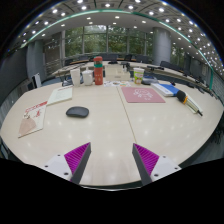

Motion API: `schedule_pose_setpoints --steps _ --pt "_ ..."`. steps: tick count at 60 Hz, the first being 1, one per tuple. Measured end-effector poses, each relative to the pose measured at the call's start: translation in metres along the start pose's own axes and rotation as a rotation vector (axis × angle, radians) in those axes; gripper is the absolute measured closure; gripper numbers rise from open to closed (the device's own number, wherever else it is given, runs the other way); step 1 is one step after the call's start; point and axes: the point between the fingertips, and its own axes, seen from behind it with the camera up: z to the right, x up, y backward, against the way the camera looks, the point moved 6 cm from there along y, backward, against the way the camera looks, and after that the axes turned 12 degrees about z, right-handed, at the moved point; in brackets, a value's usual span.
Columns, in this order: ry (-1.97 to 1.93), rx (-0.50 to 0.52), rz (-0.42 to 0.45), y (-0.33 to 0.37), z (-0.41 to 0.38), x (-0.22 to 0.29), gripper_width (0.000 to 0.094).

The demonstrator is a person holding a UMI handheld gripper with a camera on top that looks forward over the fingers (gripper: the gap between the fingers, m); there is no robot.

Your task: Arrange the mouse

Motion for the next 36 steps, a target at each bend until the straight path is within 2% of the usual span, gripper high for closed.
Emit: schedule_pose_setpoints --steps 13,36 --pt "0.034 0.066 -0.016 -0.087 -0.092 0.009 0.0088" --pt "0.102 0.065 -0.012 -0.2 -0.139 0.045 0.0089"
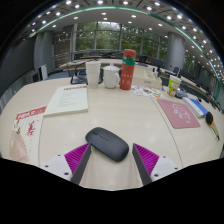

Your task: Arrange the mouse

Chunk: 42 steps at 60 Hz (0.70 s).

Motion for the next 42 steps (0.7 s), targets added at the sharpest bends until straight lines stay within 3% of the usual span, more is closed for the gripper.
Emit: schedule_pose_setpoints --steps 18,22,26,42 --pt "0.004 0.009 0.003 -0.056 -0.002 0.027 0.0145" --pt "-0.011 0.028 -0.004 -0.062 -0.006 0.029 0.0251" --pt "-0.026 0.062 -0.006 -0.063 -0.013 0.029 0.046" --pt "-0.012 0.055 -0.028 -0.064 -0.014 0.03 0.0597"
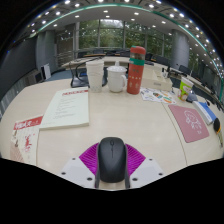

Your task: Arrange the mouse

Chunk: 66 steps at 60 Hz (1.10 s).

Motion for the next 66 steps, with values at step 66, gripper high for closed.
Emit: schedule_pose_setpoints --steps 66 --pt "-0.11 -0.039 0.045 -0.09 0.394 0.042 0.049"
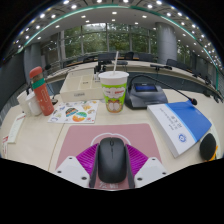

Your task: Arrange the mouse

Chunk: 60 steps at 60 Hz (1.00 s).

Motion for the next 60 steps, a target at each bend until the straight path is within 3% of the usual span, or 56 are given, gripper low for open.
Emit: schedule_pose_setpoints --steps 4,10,18,32,46,60 --pt "0.007 -0.013 -0.019 0.0 0.002 -0.006 0.0412" --pt "0.026 -0.016 -0.013 0.015 -0.001 0.002 0.0071" --pt "0.042 -0.024 0.034 0.065 -0.015 0.028 0.008" --pt "0.068 -0.048 0.093 0.217 -0.06 0.059 0.0078" --pt "0.088 -0.1 0.112 0.358 -0.099 0.045 0.0078" --pt "0.116 -0.129 0.135 0.425 -0.115 0.036 0.0079"
